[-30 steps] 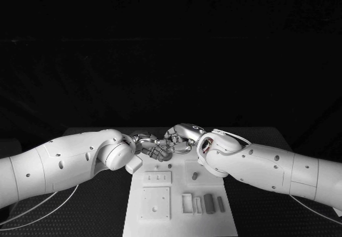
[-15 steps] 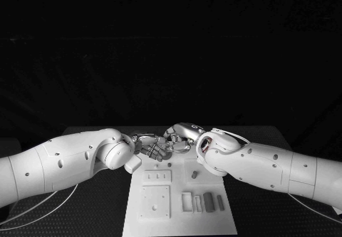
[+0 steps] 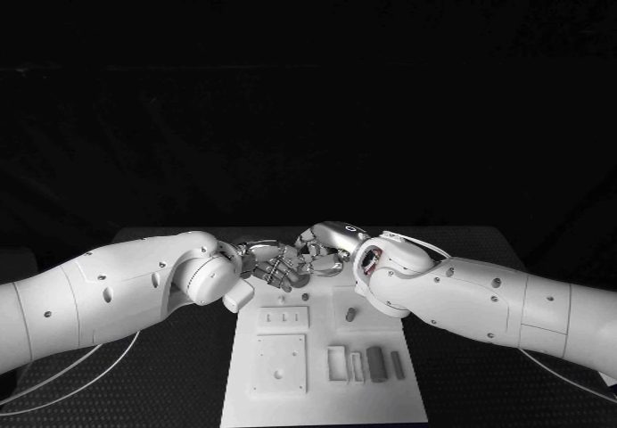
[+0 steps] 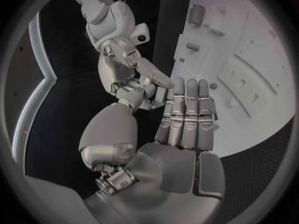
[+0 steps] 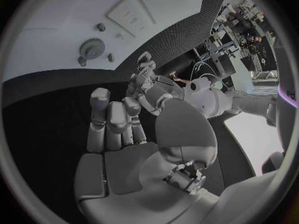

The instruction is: Assemble the parts on the task board

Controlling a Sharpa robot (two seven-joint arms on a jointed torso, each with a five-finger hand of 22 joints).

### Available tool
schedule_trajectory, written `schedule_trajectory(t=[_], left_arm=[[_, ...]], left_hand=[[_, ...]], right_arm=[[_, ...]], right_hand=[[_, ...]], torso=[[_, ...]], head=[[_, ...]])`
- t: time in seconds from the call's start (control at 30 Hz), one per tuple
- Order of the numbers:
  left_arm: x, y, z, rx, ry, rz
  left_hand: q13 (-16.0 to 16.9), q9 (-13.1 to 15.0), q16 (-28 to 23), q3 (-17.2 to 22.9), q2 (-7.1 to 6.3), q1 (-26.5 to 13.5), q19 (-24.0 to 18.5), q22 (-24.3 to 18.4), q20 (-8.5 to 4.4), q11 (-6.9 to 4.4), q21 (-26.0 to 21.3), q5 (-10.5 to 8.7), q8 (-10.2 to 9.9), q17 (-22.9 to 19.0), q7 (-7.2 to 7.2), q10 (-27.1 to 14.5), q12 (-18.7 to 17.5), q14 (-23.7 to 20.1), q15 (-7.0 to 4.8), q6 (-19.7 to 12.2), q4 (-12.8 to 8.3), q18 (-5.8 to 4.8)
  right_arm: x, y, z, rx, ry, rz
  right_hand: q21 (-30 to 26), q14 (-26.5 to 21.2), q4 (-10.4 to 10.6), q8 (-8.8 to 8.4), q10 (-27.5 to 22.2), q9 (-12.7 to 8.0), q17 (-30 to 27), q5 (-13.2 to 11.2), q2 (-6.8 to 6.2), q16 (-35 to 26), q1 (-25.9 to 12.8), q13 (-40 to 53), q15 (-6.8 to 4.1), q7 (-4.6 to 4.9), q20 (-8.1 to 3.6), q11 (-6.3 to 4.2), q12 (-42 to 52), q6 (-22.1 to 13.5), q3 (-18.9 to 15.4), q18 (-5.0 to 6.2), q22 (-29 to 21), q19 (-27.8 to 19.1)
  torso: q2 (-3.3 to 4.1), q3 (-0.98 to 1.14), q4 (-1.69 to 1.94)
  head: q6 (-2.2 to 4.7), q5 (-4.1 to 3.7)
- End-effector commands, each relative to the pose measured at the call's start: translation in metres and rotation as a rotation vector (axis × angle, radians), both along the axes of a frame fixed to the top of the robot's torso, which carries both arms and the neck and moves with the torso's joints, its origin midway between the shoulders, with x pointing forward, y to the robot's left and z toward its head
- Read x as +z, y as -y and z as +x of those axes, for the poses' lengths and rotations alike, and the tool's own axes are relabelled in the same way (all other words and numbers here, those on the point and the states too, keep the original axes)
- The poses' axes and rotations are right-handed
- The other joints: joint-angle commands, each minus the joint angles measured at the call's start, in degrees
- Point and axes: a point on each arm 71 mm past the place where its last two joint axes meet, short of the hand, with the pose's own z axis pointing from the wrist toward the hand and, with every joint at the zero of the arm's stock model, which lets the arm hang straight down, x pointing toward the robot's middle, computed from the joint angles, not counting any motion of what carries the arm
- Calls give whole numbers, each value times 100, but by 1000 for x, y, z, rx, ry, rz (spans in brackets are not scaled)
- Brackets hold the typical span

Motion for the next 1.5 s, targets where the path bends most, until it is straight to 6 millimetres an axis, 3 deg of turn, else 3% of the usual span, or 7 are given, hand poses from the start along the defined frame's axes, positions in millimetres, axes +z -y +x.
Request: schedule_trajectory(t=[0.03,0.33,0.63,0.83,0.9,0.97,1.5], left_arm=[[2,4,-1,-36,-2,-17],[1,3,-1,-36,-5,-13],[1,0,-1,-36,-5,-3],[0,-2,0,-29,-5,2],[0,-2,0,-31,-6,3],[0,-1,0,-33,-5,8],[-1,1,-1,-53,-13,14]], left_hand=[[11,5,-32,15,4,-59,41,11,-6,-13,5,-23,42,7,-22,-34,14,44,0,-12,-28,-82],[25,-1,-34,59,68,-57,46,34,-12,-19,6,-47,68,28,-28,-35,38,55,-7,-7,-78,-83],[49,-14,-38,142,235,8,41,75,-15,-29,-1,-108,115,68,-39,-35,82,79,-15,3,-202,-86],[53,-31,-59,100,127,-70,27,93,-1,-18,-11,-193,120,80,-26,-63,88,67,-2,-25,-188,-86],[58,-48,-79,93,50,-108,17,111,-1,-14,-18,-439,132,91,-21,-84,98,62,0,-45,-141,-86],[60,-52,-84,98,35,-116,16,116,-1,-13,-19,-483,137,94,-20,-87,102,63,1,-48,-123,-86],[71,-68,-91,152,108,-25,22,150,-11,-32,-18,-626,184,123,-40,-69,136,99,-16,-16,-136,-86]], right_arm=[[-3,1,0,0,-6,-23],[-4,2,1,-3,-8,-24],[-4,4,1,-10,-9,-27],[-5,5,1,-10,-9,-27],[-5,5,1,-10,-11,-28],[-5,4,1,-10,-11,-27],[-5,3,1,-8,-13,-25]], right_hand=[[14,5,15,22,-3,11,-1,16,68,-3,13,-9,-36,171,-33,-38,-16,609,12,295,35,0],[13,9,16,22,-1,14,2,16,67,-3,13,-10,-36,170,-34,-38,-17,609,13,295,34,1],[12,9,15,21,0,16,-1,16,66,-4,13,-10,-36,170,-34,-38,-18,608,13,295,33,2],[11,8,15,22,1,18,-7,16,65,-5,13,-10,-36,170,-34,-39,-19,609,13,295,33,3],[11,10,15,22,2,18,-3,16,65,-5,13,-10,-36,170,-34,-39,-19,609,13,295,33,3],[11,10,16,22,2,19,-4,16,65,-5,13,-10,-36,170,-34,-39,-19,609,13,295,33,4],[10,13,16,22,5,24,-4,16,64,-6,11,-10,-37,169,-34,-39,-21,610,13,295,32,6]], torso=[[0,-1,-2],[0,3,-2],[-2,2,-2],[0,2,-1],[2,2,-3],[2,1,-3],[-1,0,-2]], head=[[-9,-1],[-17,-3],[-24,-6],[-21,-8],[-22,-6],[-24,-8],[-46,-7]])
